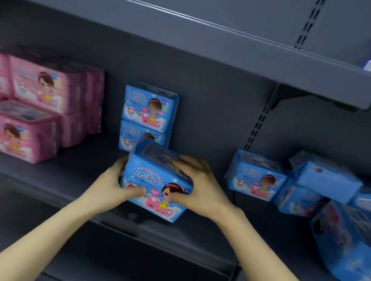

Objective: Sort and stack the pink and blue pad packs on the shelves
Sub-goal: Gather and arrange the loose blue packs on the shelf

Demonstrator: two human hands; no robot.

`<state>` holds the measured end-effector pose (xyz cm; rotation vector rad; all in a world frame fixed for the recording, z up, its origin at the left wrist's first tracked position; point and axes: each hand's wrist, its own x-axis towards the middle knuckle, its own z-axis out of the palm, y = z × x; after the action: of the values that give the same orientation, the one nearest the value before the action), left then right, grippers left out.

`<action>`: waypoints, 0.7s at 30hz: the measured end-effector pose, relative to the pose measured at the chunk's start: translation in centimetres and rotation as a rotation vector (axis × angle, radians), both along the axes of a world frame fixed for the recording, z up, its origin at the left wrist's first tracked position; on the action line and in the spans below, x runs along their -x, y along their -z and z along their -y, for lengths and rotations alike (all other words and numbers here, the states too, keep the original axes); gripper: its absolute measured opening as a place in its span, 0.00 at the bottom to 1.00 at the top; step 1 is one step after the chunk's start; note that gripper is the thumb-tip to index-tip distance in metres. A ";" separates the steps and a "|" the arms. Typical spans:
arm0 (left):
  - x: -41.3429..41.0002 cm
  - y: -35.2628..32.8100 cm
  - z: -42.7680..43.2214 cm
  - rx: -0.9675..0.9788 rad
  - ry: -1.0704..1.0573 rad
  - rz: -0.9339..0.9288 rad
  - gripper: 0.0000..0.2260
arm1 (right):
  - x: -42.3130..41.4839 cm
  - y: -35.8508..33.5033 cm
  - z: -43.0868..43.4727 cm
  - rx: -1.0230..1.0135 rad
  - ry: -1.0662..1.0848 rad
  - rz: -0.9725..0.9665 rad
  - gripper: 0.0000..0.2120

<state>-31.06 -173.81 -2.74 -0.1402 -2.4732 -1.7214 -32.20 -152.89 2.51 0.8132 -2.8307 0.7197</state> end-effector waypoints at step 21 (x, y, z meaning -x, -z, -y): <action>10.8 2.0 8.2 -0.035 0.067 0.053 0.27 | 9.5 2.0 10.5 -0.139 0.090 -0.236 0.30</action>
<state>-41.89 -182.02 -4.71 -0.1786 -2.5010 -1.8171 -41.71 -163.42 0.52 0.7303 -2.7047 0.3904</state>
